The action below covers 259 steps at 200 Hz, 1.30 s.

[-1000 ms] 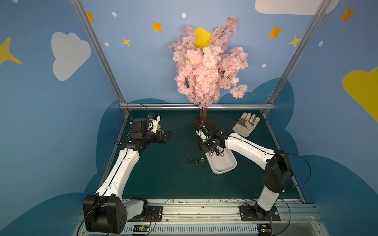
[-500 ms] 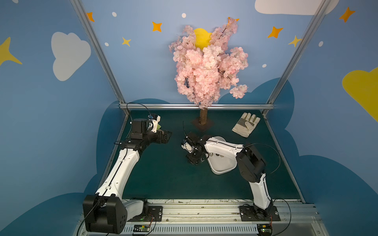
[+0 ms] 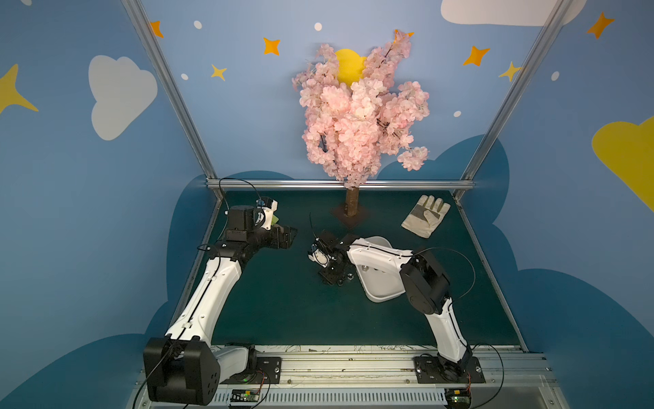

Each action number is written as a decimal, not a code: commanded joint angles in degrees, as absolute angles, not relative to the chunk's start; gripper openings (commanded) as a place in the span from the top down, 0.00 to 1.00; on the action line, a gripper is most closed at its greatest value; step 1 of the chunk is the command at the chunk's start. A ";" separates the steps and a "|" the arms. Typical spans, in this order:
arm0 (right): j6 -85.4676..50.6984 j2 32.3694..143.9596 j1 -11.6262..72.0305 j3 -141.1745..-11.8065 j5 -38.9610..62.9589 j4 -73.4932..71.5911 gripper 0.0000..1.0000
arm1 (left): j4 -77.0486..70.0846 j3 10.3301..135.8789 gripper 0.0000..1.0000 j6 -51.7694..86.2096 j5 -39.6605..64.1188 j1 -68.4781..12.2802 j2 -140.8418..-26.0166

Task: Put the nuts on the desktop into the storage box
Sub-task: Pick up the nut from the center of the board, then place the nut in the storage box.

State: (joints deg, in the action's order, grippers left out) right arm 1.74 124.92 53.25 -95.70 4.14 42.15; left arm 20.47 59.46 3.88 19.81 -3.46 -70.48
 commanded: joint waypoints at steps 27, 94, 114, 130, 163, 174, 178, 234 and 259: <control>2.55 126.08 54.05 -96.13 3.67 44.00 0.64 | 20.09 59.50 0.00 3.69 20.62 -3.28 -69.74; -0.80 115.48 53.08 -96.09 0.02 42.06 0.83 | 20.04 59.31 0.00 3.51 20.18 -3.33 -69.33; -3.66 108.77 50.36 -93.69 -1.86 41.58 0.83 | 20.16 59.26 0.00 3.52 20.18 -3.41 -69.05; -5.45 104.03 46.68 -90.49 -2.20 41.85 0.83 | 20.08 59.15 0.00 3.27 19.90 -3.35 -68.60; -7.73 97.82 38.33 -81.98 -4.09 44.88 0.86 | 20.22 59.33 0.00 3.34 19.97 -3.39 -68.98; -8.08 96.35 36.21 -78.60 -3.18 45.13 0.86 | 20.13 59.24 0.00 3.28 19.78 -3.34 -68.97; -8.18 95.98 35.63 -77.54 -2.94 45.17 0.86 | 20.09 59.24 0.00 3.31 19.71 -3.38 -68.91; -9.36 98.33 34.10 -70.49 1.29 45.39 0.85 | 19.85 59.15 0.00 3.60 20.23 -3.50 -69.60; -9.80 102.13 34.10 -71.57 1.99 44.66 0.84 | 20.04 59.06 0.00 3.43 19.60 -3.58 -69.87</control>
State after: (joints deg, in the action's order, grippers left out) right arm -8.75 99.15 33.91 -70.48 0.14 45.04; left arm 20.45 59.44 3.86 19.49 -3.49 -70.04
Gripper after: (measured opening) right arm 0.258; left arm 0.999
